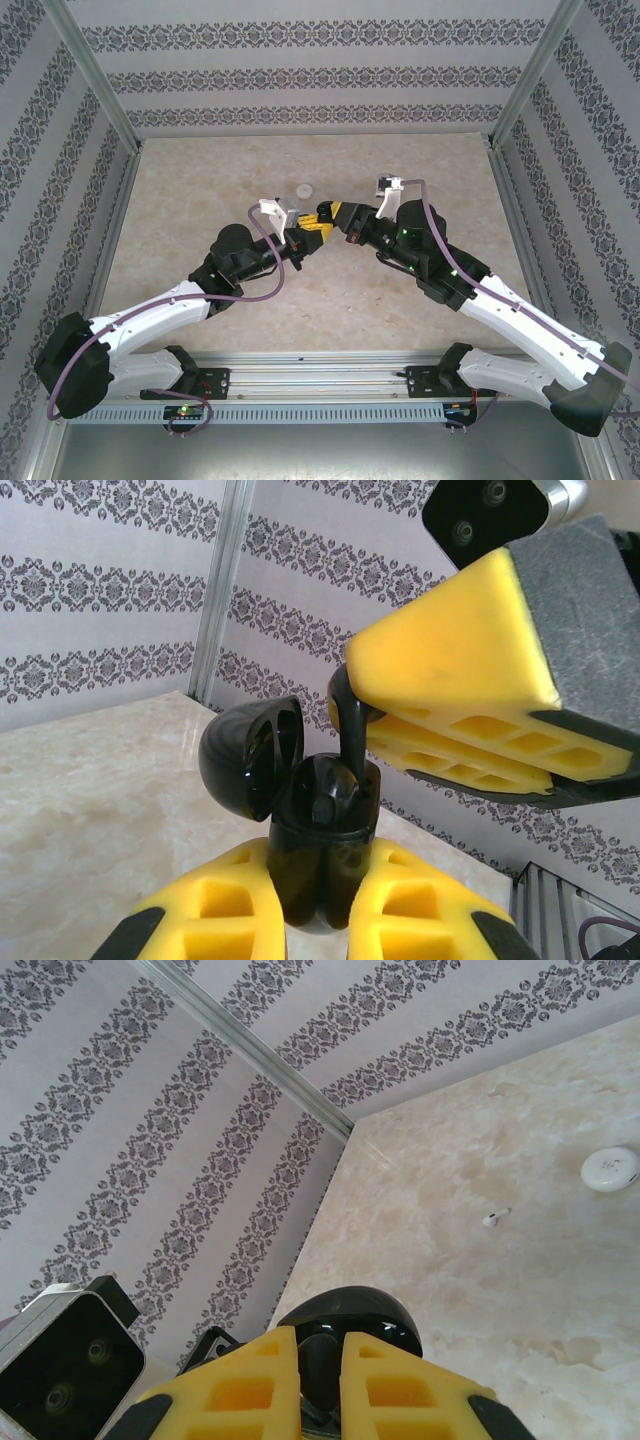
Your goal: Insert wireless bluetooth earbuds into charging case
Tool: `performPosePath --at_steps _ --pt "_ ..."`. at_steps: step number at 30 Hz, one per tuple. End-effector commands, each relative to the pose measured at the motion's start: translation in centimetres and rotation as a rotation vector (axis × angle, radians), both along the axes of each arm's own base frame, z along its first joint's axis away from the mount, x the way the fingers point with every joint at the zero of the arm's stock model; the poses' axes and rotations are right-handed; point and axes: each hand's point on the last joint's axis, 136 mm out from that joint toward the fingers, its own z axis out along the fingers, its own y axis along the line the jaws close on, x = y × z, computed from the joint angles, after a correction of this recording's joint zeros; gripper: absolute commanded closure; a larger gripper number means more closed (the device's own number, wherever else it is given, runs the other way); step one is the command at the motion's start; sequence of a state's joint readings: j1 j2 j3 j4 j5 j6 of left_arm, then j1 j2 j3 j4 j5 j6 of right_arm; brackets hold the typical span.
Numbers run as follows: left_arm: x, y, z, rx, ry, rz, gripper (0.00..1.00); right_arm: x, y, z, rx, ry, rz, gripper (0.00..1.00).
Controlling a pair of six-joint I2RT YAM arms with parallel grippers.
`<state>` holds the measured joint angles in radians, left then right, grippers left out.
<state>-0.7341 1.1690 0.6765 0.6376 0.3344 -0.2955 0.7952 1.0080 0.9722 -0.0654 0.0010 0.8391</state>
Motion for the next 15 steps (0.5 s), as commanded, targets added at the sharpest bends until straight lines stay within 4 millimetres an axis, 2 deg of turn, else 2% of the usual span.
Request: performPosePath --at_steps 1,15 --pt "-0.8 0.1 3.0 -0.062 -0.08 -0.003 1.0 -0.6 0.1 -1.0 -0.022 0.012 0.01 0.88" --pt "-0.4 0.4 4.1 -0.119 -0.08 0.02 1.0 -1.0 -0.1 -1.5 -0.017 0.036 0.006 0.88"
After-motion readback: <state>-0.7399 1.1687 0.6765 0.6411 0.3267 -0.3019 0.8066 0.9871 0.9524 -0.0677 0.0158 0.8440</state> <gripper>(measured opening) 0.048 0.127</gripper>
